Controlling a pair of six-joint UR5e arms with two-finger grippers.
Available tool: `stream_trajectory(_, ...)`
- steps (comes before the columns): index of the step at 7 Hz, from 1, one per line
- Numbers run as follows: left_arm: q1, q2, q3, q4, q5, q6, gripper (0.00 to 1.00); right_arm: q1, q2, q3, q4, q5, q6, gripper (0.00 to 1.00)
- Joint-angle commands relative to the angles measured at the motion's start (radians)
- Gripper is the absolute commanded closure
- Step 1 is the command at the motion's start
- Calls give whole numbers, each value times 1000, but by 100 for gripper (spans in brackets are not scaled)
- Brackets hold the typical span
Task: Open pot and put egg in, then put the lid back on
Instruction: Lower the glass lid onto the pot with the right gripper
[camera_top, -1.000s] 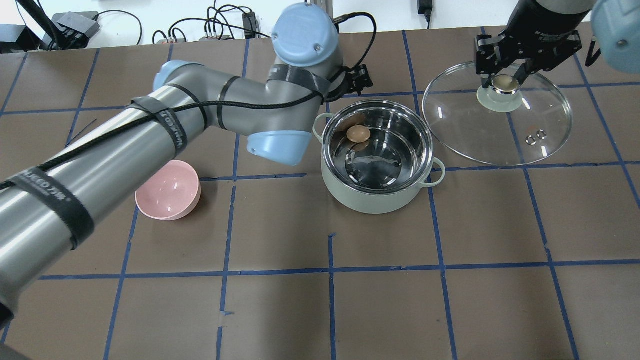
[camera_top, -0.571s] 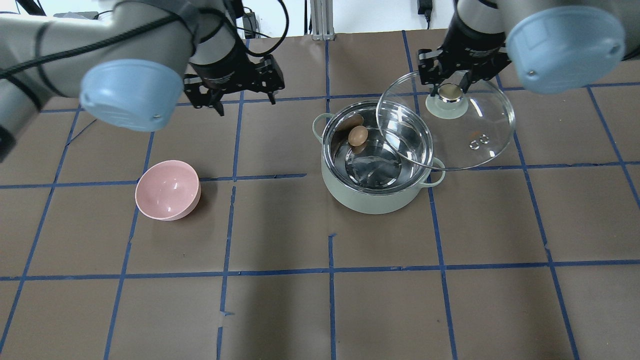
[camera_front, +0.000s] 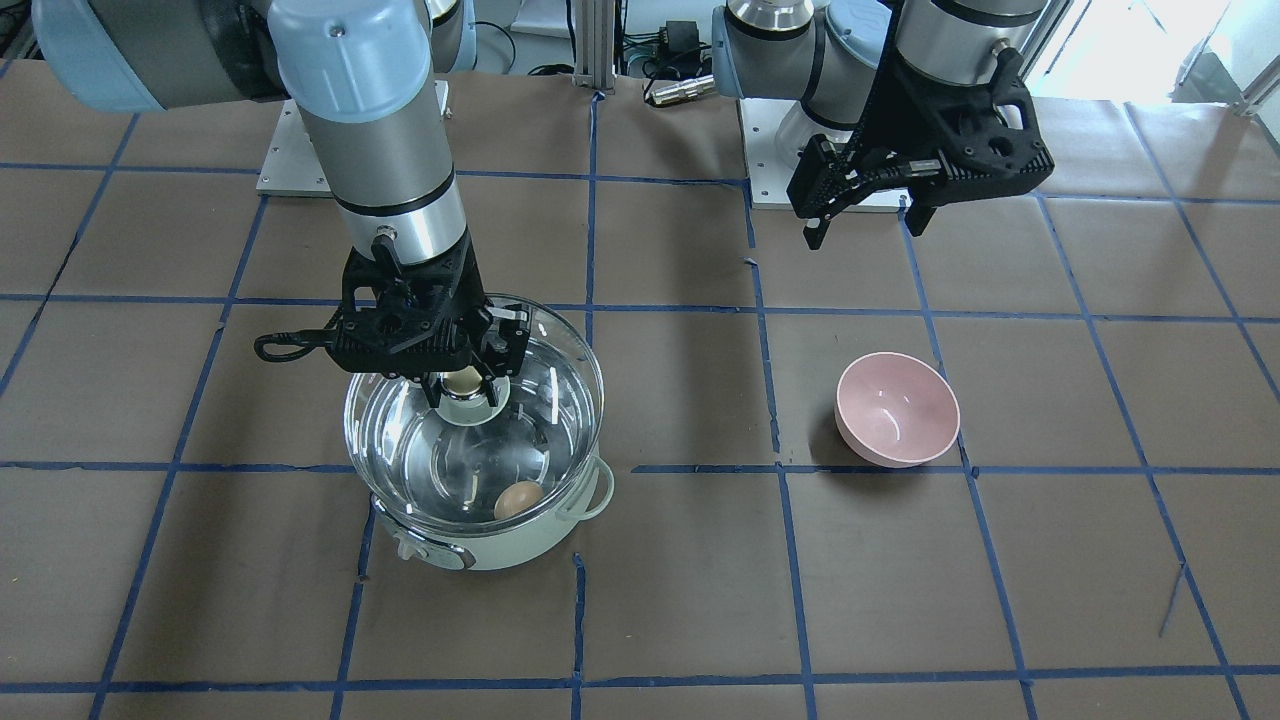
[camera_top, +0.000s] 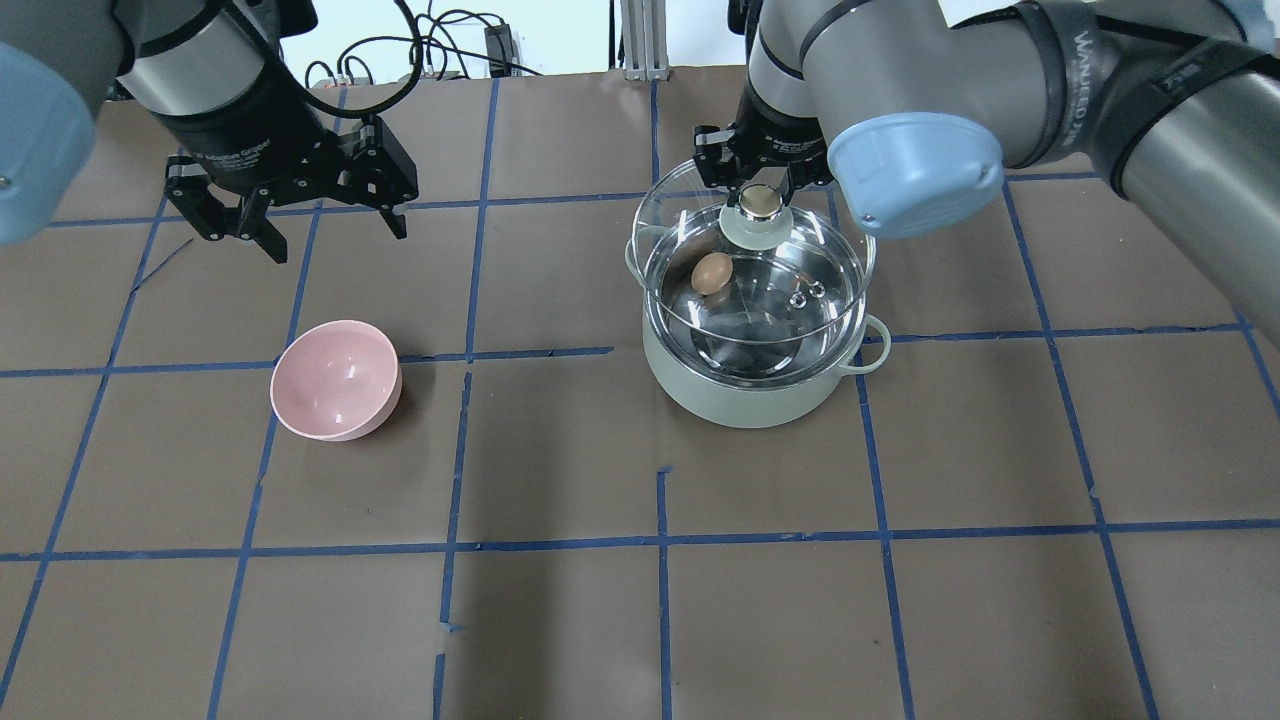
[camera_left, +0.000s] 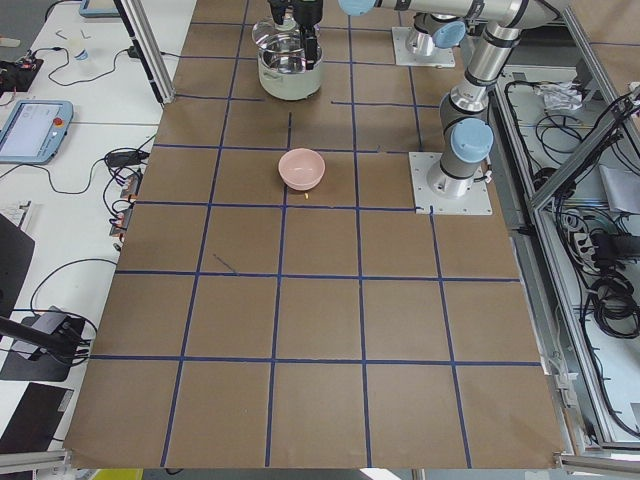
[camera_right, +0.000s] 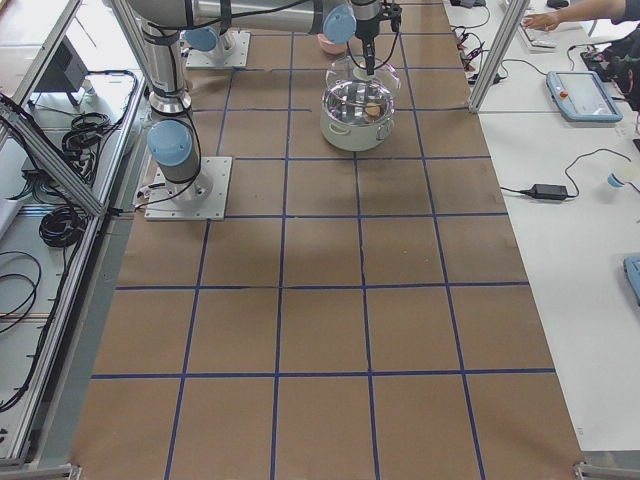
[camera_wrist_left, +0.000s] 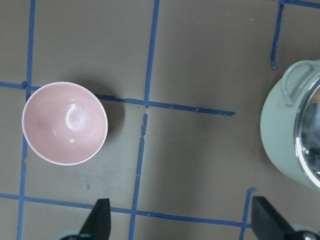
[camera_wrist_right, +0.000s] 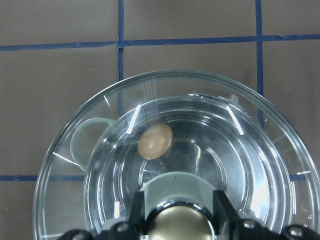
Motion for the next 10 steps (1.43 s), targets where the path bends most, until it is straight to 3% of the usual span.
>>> stream_trajectory(1,-1,6,1,-4,-1,2,0,2,-6,1,-4,-7,-13,62)
stream_trajectory(6,10,4,-2,-4,9,20,0,2,-6,17,-9,-6,-13,61)
stream_trajectory(10,18,1,9,-28,7,199,0,2,-6,17,-10,-7,-15,61)
